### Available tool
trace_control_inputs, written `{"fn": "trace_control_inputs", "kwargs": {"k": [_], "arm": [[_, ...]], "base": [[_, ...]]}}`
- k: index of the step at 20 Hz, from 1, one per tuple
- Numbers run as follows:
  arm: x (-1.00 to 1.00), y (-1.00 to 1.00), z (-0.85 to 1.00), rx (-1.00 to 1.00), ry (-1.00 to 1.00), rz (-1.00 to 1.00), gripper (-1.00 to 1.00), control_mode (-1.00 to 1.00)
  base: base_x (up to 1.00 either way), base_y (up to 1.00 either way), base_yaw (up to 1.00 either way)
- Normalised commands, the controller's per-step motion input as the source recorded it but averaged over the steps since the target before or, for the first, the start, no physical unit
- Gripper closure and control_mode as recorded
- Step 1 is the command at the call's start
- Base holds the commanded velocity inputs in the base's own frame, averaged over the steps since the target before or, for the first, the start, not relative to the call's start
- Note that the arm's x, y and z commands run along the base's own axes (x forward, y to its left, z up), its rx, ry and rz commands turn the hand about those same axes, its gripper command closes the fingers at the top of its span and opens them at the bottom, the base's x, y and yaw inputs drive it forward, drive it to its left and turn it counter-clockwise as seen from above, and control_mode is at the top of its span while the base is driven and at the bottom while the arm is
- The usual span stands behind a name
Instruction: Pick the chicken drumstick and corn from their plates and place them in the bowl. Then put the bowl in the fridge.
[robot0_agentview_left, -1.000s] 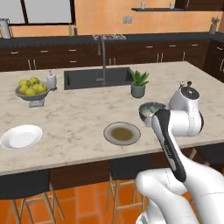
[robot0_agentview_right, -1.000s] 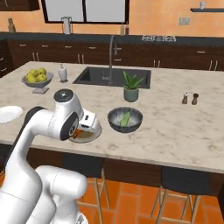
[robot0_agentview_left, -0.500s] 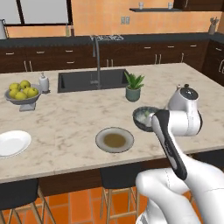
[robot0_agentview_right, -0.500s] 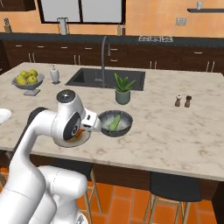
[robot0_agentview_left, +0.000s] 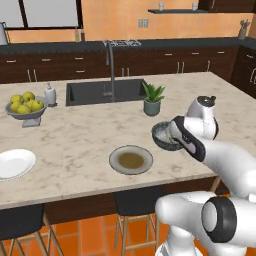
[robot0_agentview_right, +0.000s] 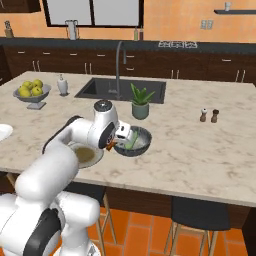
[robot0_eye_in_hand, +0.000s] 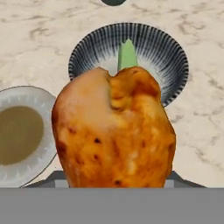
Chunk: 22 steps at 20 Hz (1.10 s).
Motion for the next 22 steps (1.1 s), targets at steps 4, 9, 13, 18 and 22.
{"fn": "trace_control_inputs", "kwargs": {"k": [4, 9, 13, 18, 22], "arm": [[1.0, -0.2, -0.34, 0.0, 0.09, 0.0, 1.0, -1.0], [0.99, -0.06, -0.55, 0.0, 0.0, 0.01, 1.0, -1.0], [0.81, -0.11, -0.66, 0.0, 0.0, 0.04, 1.0, -1.0], [0.47, -0.17, -0.58, 0.0, 0.04, 0.03, 1.0, -1.0], [0.4, -0.04, -0.16, 0.0, 0.0, 0.0, 1.0, -1.0]], "base": [[0.0, 0.0, 0.0], [0.0, 0.0, 0.0], [0.0, 0.0, 0.0], [0.0, 0.0, 0.0], [0.0, 0.0, 0.0]]}}
